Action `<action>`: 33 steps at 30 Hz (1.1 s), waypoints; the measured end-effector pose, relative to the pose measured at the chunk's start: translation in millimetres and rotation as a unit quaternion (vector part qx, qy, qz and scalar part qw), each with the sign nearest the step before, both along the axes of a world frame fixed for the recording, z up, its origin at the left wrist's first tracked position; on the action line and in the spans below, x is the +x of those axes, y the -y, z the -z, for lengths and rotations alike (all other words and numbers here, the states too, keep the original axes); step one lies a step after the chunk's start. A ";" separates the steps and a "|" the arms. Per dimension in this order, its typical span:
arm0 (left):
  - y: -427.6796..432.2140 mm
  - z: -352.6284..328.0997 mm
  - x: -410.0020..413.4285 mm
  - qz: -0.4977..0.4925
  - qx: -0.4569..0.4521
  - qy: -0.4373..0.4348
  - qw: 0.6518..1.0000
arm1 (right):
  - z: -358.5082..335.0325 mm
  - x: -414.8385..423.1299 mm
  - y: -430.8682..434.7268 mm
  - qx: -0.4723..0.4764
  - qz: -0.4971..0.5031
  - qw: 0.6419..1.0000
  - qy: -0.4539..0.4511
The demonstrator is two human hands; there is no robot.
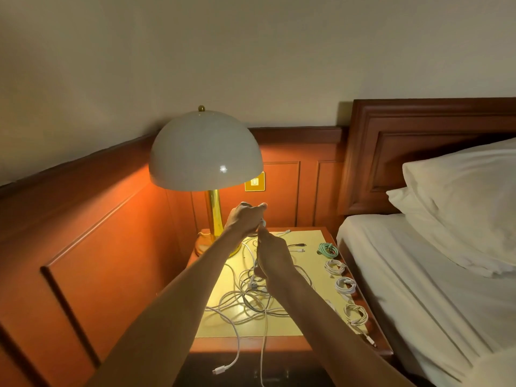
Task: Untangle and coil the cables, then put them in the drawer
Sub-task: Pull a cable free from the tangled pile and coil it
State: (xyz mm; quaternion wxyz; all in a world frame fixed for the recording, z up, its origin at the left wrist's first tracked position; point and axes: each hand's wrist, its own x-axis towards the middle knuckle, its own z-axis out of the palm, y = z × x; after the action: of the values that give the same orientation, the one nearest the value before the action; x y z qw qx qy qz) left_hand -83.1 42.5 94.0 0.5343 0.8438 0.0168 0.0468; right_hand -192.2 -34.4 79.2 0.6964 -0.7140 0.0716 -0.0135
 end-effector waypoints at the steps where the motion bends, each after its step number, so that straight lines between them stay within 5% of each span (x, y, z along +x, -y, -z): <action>1: 1.2 2.0 0.8 -0.004 0.003 0.001 1.000 | 0.1 -0.1 0.6 -0.018 0.015 1.000 -0.003; 7: 3.5 11.0 3.8 -0.017 0.016 0.020 1.000 | 1.3 -2.7 7.1 -0.049 -0.011 0.998 -0.030; 11: -1.2 19.9 -1.6 0.052 -0.034 -0.081 0.995 | 9.1 -4.8 36.5 -0.122 -0.060 0.991 0.011; 18: 40.9 31.3 -22.0 0.146 0.006 -0.118 0.982 | 27.0 12.9 95.6 -0.112 0.029 0.992 0.052; 25: 77.3 75.8 -13.3 0.139 0.139 -0.099 0.975 | 68.8 46.9 164.3 -0.194 0.096 0.976 -0.033; 30: 83.9 143.1 -24.4 0.249 0.395 -0.094 0.880 | 96.5 63.2 196.5 -0.268 0.143 0.945 -0.120; 33: 81.6 160.8 -26.9 0.249 0.412 -0.033 0.876 | 114.0 75.1 198.5 -0.307 0.135 0.927 -0.170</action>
State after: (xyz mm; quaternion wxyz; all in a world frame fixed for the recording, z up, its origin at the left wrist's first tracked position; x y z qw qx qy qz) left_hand -109.9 -39.1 -66.8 0.1319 0.9650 -0.1965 -0.1131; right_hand -117.1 -232.9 -34.8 0.4123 -0.8678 0.2773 -0.0069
